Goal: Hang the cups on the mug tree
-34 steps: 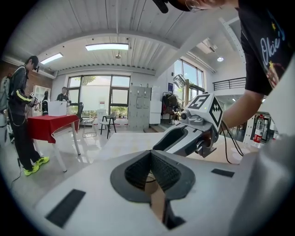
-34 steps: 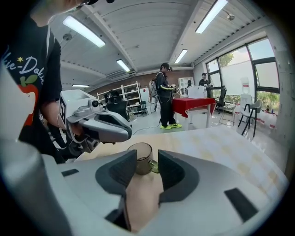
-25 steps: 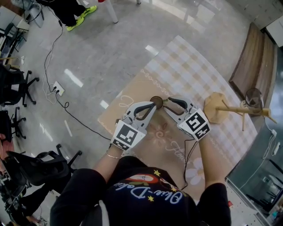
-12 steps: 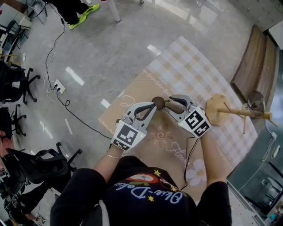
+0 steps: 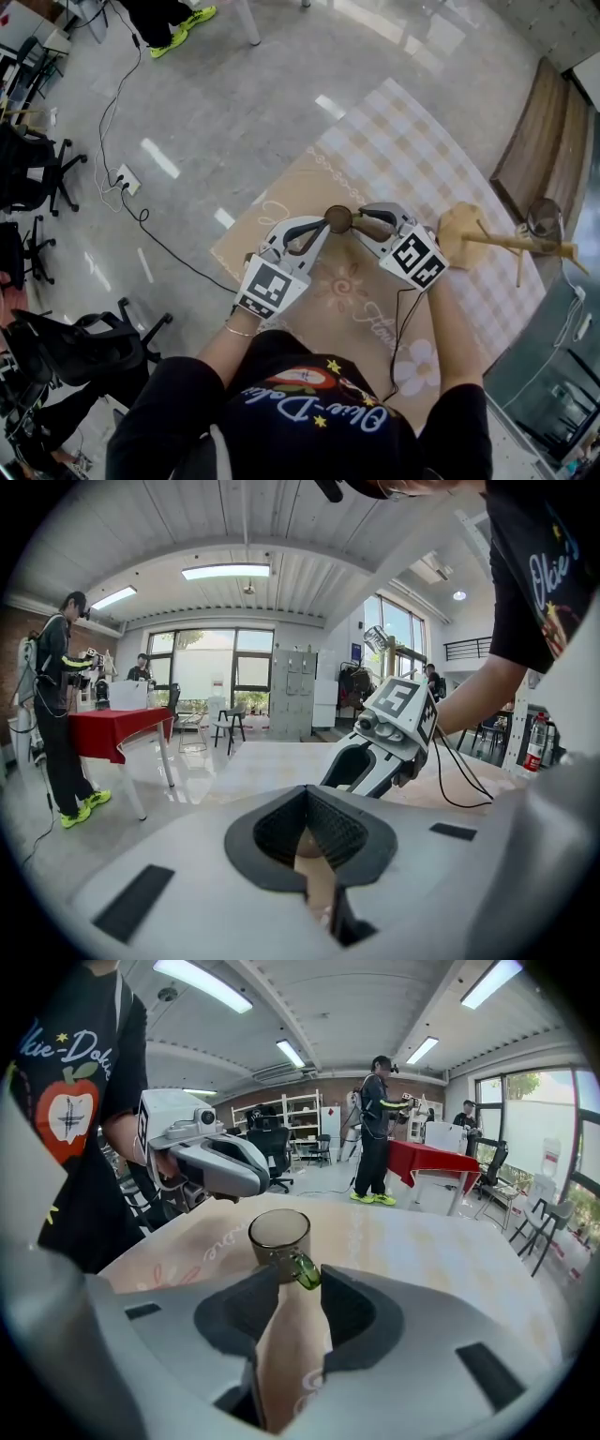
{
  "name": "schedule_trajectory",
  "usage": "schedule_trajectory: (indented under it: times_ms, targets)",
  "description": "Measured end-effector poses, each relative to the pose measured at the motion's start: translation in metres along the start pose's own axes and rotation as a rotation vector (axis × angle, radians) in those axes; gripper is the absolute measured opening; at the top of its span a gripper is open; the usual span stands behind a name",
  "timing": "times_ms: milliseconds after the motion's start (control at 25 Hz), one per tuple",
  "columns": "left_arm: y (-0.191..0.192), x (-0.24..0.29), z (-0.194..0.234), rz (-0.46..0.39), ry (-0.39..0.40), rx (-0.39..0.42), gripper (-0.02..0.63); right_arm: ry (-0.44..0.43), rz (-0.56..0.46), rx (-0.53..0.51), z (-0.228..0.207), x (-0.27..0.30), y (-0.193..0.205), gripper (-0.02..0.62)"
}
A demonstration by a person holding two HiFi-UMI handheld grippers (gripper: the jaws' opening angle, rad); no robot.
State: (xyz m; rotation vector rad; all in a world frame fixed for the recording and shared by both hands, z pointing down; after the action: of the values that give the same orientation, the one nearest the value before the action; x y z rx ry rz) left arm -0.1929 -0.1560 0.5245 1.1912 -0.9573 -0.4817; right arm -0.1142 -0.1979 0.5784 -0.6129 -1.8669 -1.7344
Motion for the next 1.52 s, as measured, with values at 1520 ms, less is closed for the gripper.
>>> schedule_trajectory:
  times_ms: [1520]
  targets:
    - [0.006,-0.016,0.003,0.015,-0.037,-0.009,0.008,-0.017,0.075,-0.066,0.017,0.007,0.009,0.048]
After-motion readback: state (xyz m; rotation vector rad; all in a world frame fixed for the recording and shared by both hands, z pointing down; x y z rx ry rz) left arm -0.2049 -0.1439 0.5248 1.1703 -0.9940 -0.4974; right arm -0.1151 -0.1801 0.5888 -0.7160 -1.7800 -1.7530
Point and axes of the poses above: the fingertips, and each gripper's own axes: x forward along the fingers, z to its left, y out of its underside, the point moved 3 cm from there along -x, backward along the fingers, and after that the axes turned 1 degree about -z, right-handed, at the moved point
